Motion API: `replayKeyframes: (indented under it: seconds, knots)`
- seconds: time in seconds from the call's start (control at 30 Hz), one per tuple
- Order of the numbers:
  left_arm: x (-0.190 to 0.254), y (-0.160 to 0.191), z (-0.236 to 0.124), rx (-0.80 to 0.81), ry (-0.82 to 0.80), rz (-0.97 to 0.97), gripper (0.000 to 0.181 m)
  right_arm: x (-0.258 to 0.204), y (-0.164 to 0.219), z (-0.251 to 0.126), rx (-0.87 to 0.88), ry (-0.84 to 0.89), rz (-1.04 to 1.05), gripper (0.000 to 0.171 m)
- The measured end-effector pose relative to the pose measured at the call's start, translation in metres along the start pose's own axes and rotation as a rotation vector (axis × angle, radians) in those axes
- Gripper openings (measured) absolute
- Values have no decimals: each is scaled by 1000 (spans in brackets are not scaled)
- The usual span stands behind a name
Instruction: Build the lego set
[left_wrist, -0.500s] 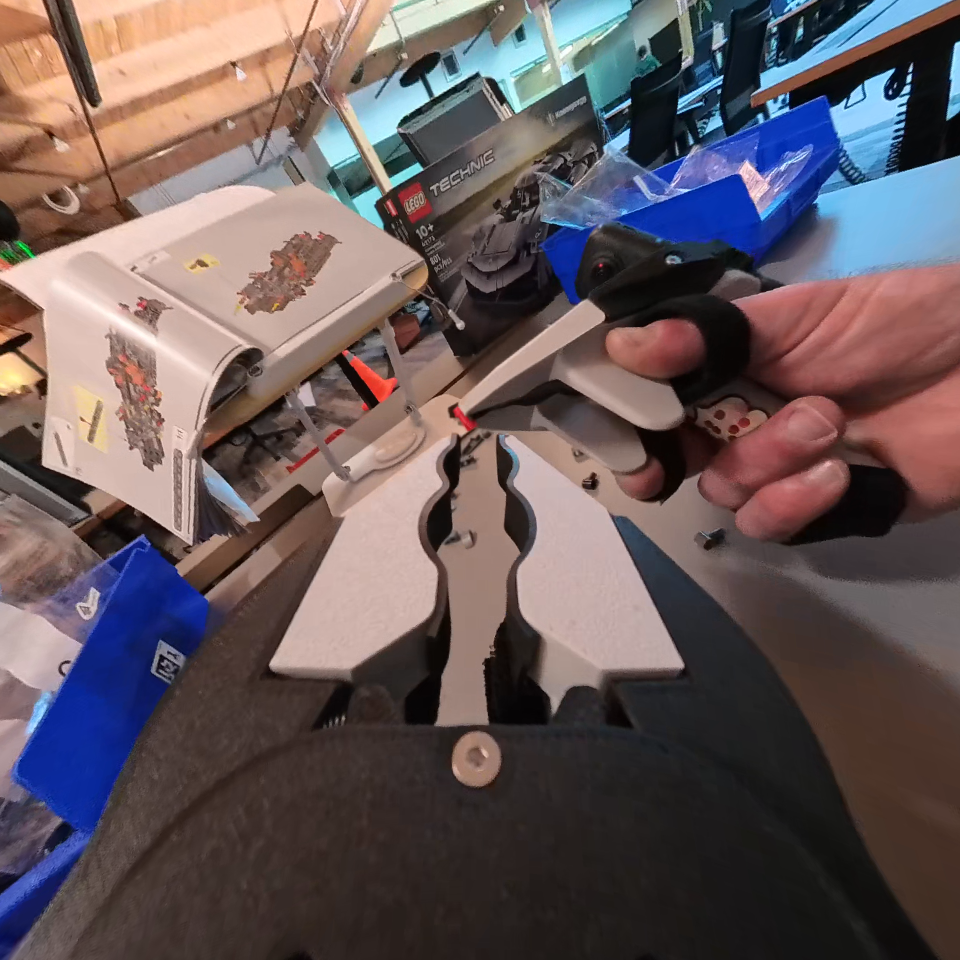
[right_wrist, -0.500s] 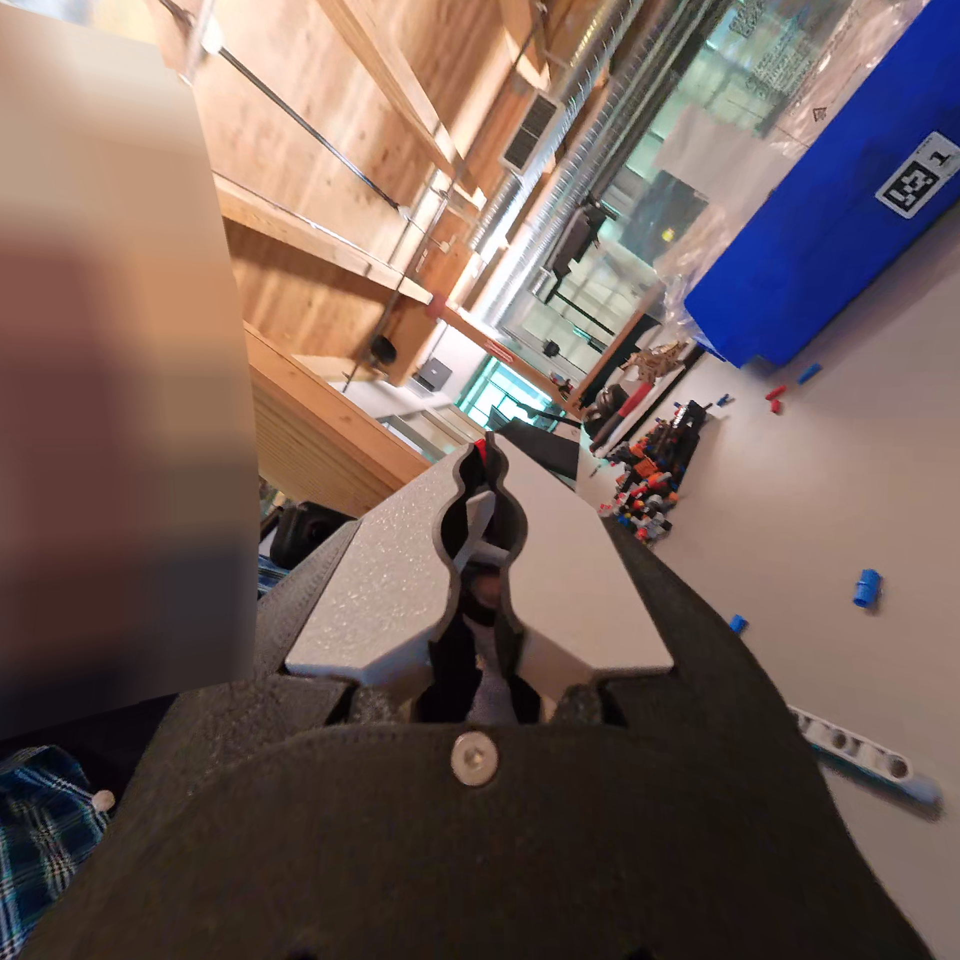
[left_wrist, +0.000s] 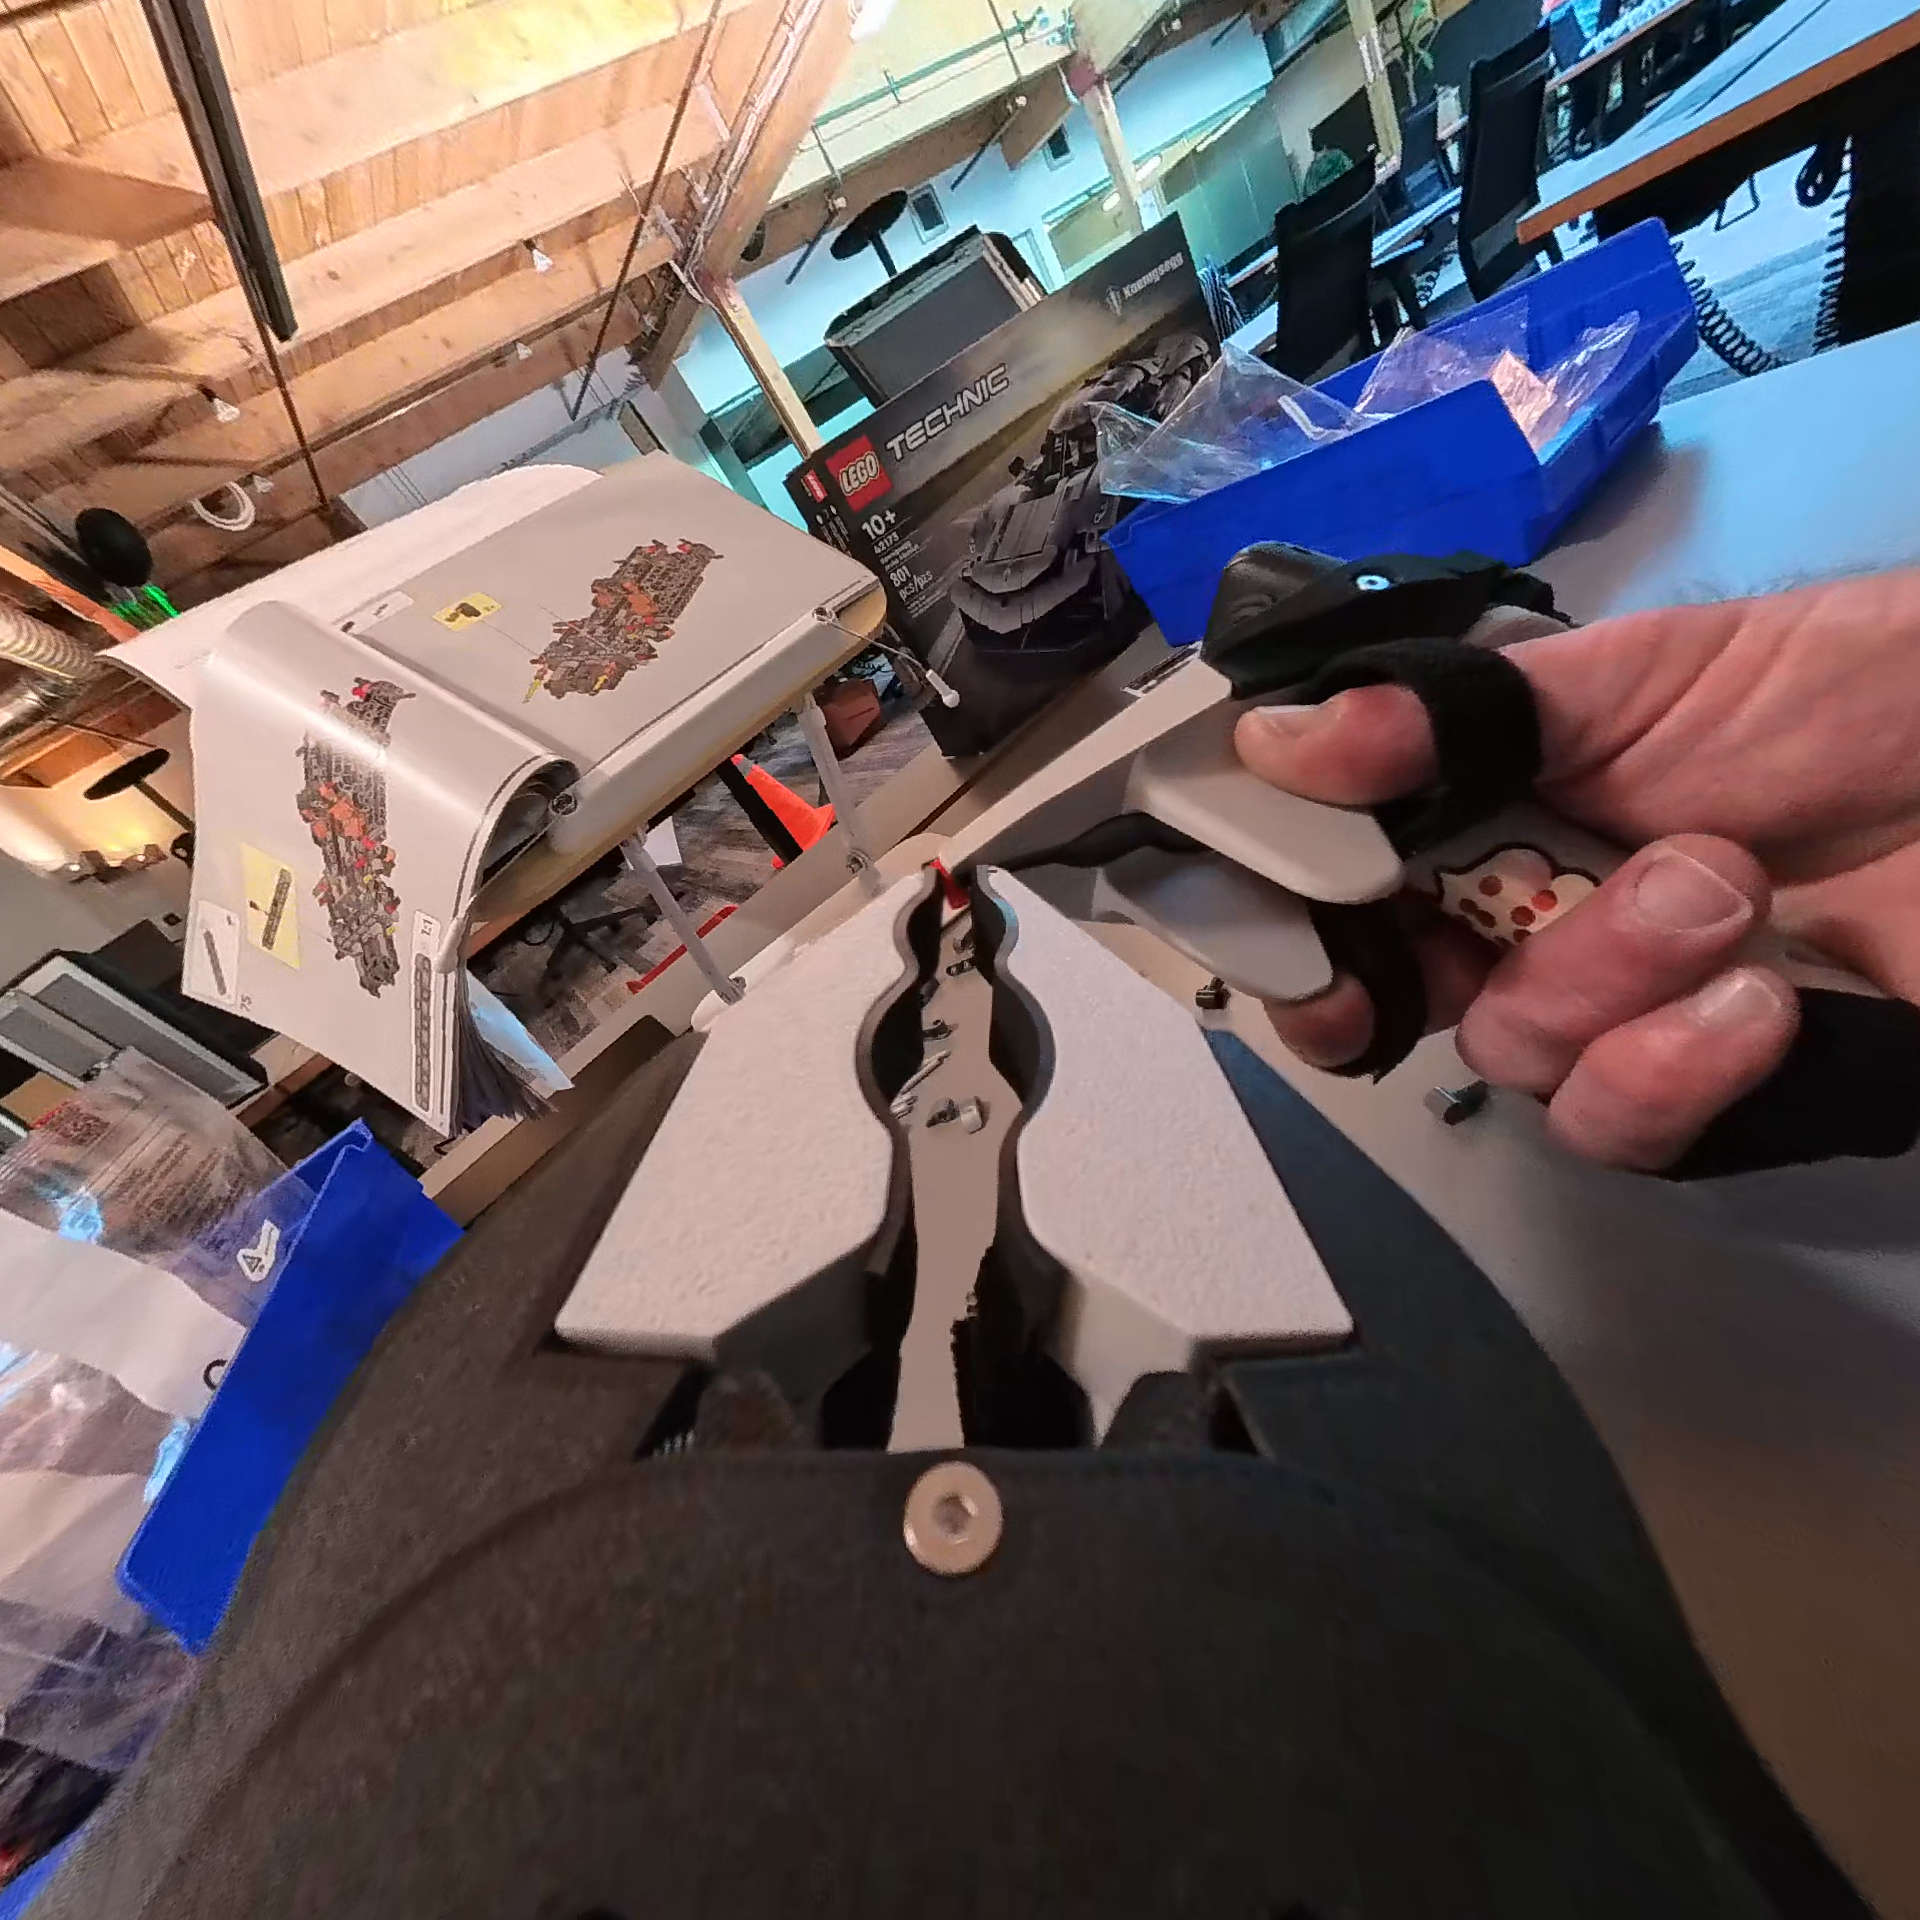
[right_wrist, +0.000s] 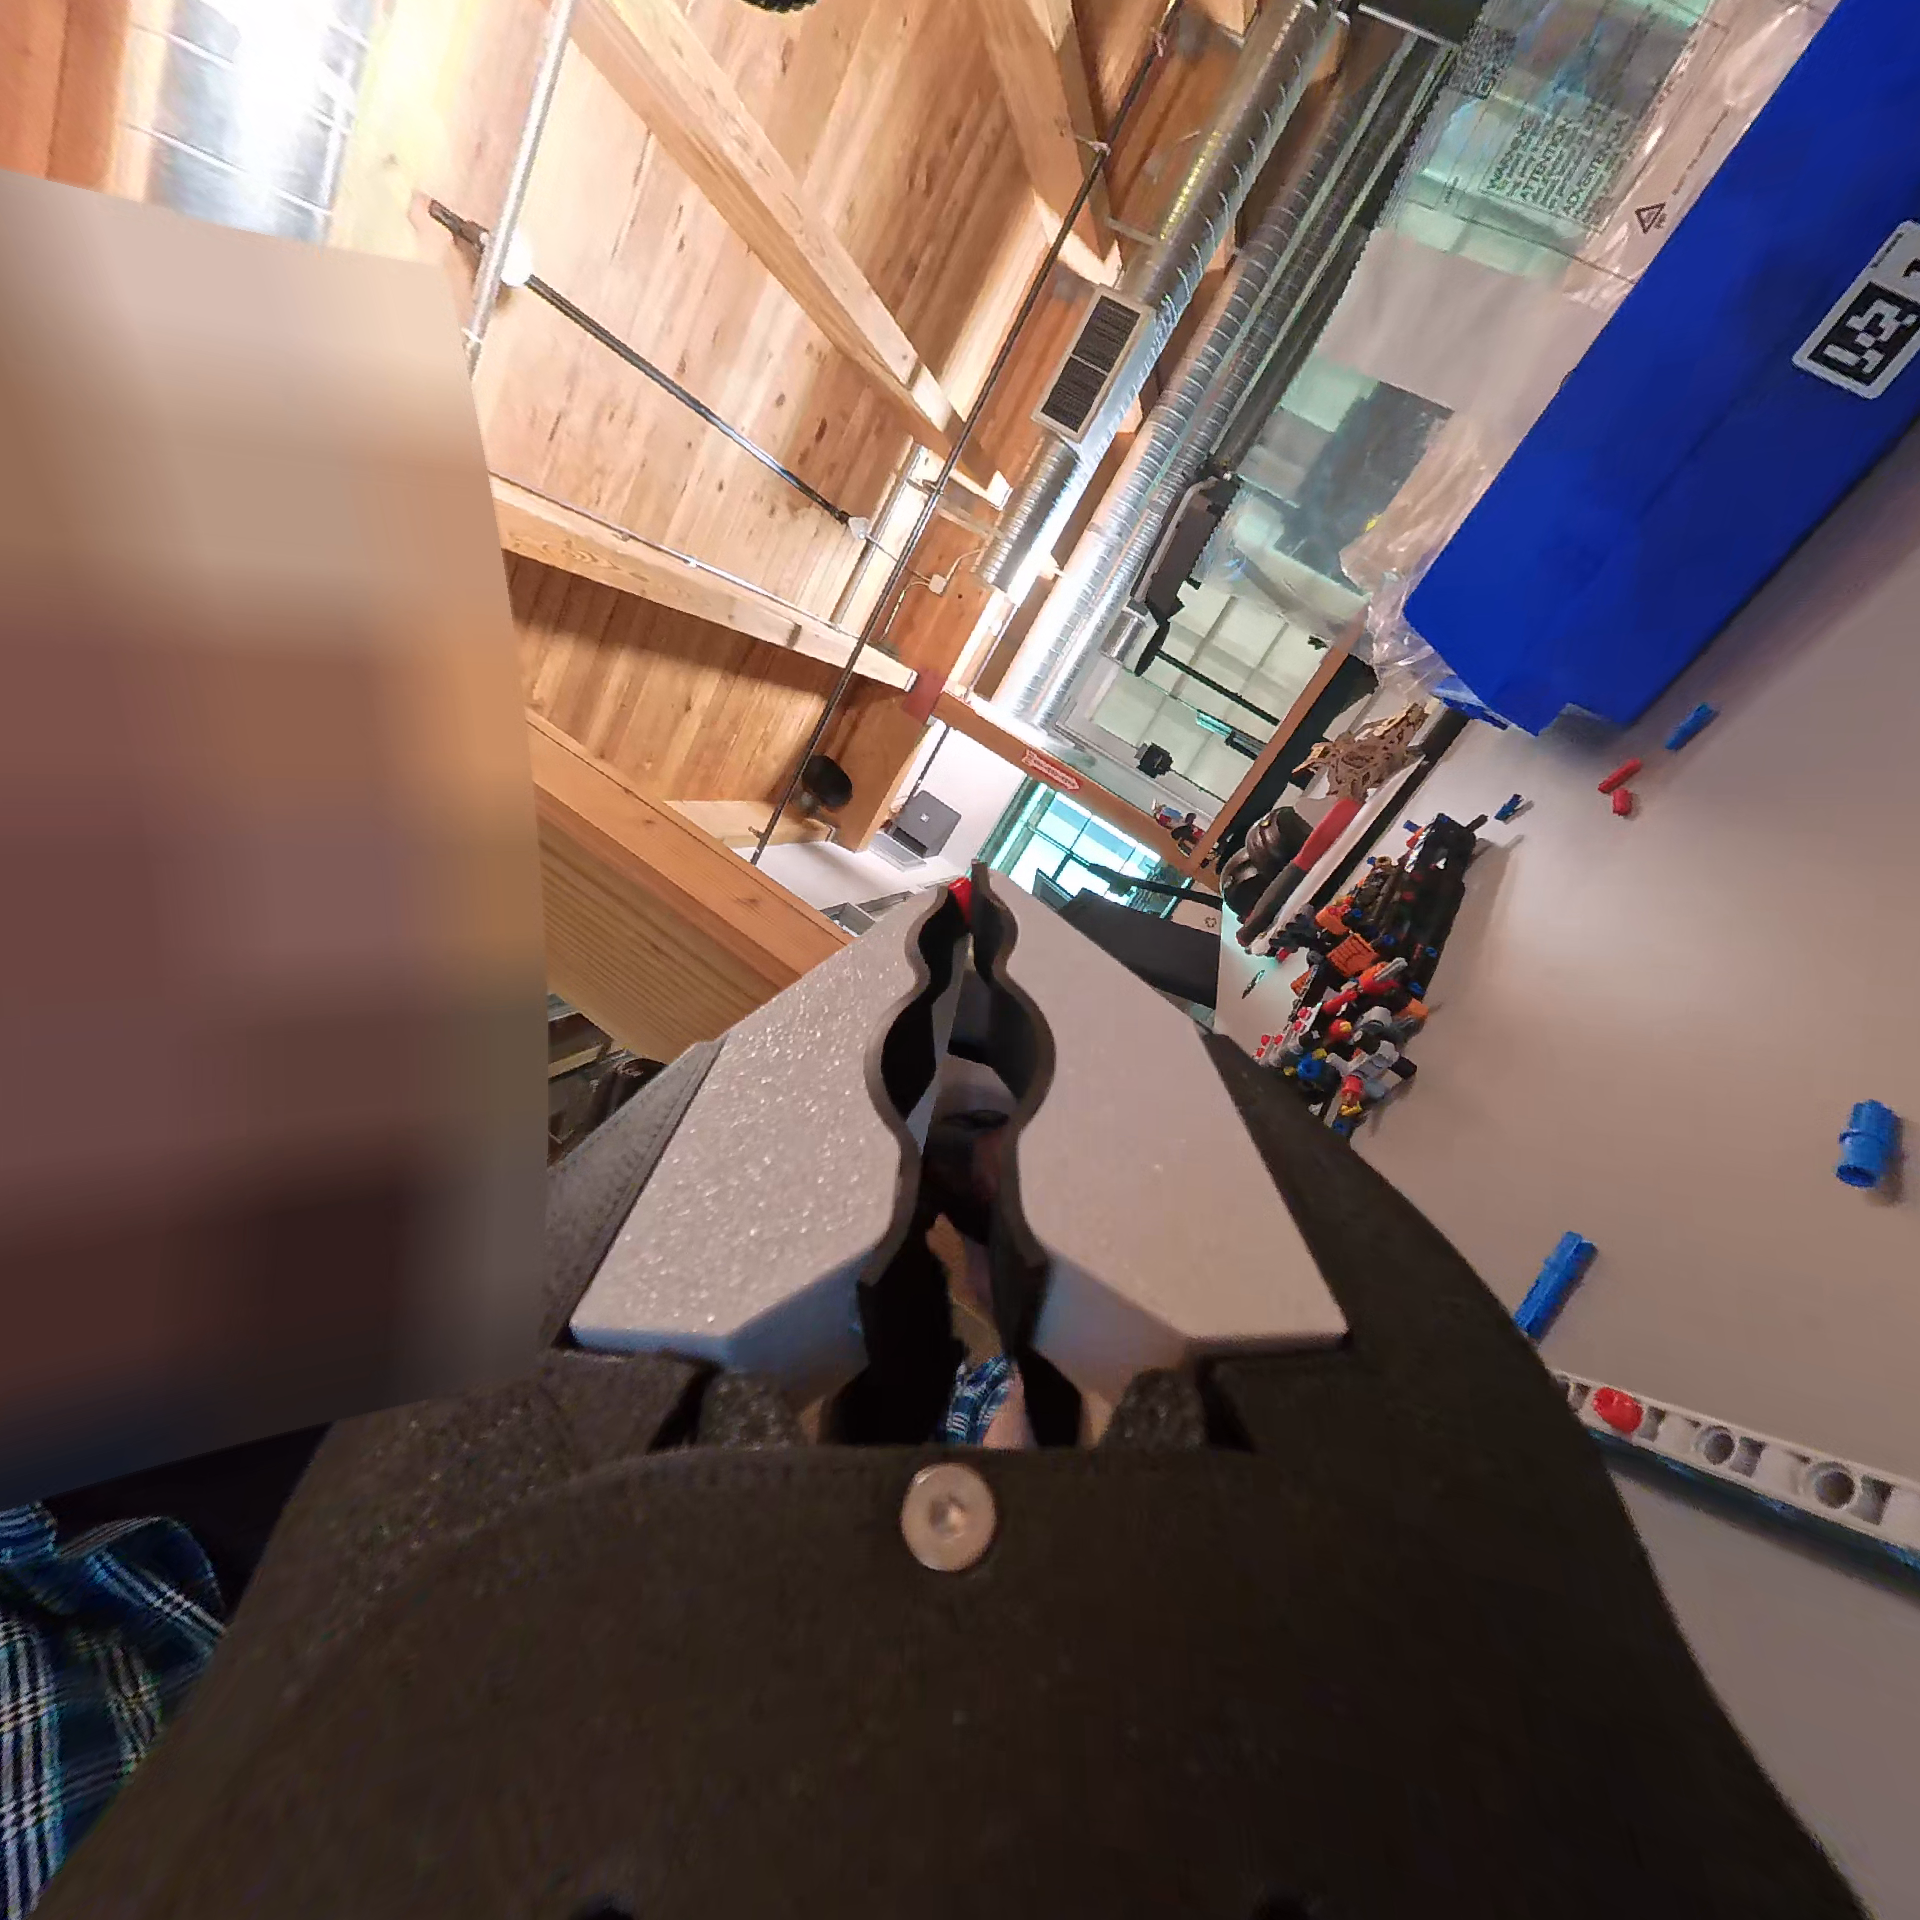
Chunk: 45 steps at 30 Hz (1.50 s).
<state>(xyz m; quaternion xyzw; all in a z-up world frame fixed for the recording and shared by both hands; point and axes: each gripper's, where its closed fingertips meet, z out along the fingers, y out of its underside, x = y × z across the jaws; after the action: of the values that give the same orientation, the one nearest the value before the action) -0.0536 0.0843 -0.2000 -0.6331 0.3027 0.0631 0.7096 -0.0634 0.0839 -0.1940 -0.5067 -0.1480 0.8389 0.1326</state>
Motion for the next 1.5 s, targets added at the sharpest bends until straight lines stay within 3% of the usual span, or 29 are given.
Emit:
replayKeyframes:
  seconds: [0.5, 0.83, 0.97, 1.5]
  knots:
    - [12, 0, -4, -42, 148, 111, 0, -5, 15, -14, -320, 200, -270, 1]
    - [14, -9, -2, 8, 106, 61, 11, -11, 4, -14, -104, 75, -98, 1]
    - [15, -8, -2, 11, 95, 68, 3, -13, 5, -13, -83, 59, -77, 1]
    - [15, -11, -4, 40, 48, 107, 4, -12, 6, -16, -36, 36, -25, 1]
